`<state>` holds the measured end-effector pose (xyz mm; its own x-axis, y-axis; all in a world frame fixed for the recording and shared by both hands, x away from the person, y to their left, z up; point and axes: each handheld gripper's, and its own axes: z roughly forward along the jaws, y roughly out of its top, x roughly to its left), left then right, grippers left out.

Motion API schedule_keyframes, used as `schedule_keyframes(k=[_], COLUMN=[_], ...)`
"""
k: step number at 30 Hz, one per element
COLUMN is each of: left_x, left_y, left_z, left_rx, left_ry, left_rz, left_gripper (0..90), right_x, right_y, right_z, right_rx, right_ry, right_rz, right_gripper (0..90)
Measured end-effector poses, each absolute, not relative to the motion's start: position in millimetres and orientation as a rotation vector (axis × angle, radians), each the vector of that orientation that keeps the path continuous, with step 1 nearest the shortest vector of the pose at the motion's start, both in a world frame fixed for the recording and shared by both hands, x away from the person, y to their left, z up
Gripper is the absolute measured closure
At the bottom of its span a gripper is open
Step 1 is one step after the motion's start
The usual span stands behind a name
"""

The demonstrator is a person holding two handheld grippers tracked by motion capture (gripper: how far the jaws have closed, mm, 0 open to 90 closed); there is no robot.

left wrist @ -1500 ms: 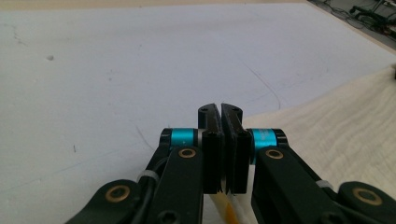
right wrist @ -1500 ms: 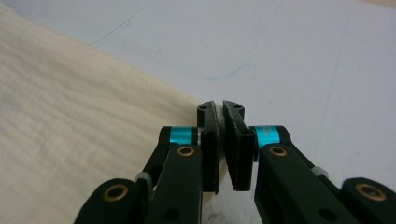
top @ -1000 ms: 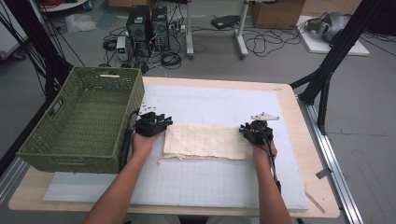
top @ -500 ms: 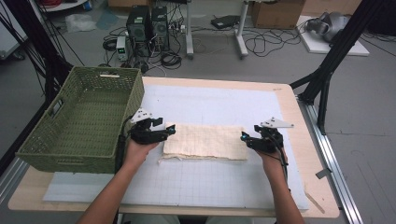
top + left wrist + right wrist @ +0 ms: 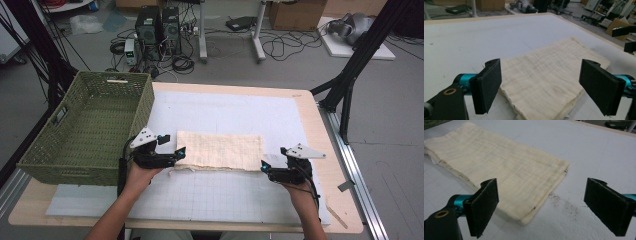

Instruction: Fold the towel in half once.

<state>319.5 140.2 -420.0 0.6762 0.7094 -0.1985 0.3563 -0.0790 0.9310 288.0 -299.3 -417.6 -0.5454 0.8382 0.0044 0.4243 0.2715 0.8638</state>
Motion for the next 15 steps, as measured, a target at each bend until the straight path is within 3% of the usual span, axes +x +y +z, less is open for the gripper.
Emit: schedule_keyframes(k=[15], left_x=[315.8], left_y=[138.9], left_z=[-422.0], left_rx=[1.695], left_ry=[0.850], left_rz=[0.389], left_gripper=[20.4], right_x=[288.1], right_y=[-297.5], right_z=[-416.7], right_rx=[1.123], right_ry=[2.074], right_rz=[1.205], right_gripper=[11.8])
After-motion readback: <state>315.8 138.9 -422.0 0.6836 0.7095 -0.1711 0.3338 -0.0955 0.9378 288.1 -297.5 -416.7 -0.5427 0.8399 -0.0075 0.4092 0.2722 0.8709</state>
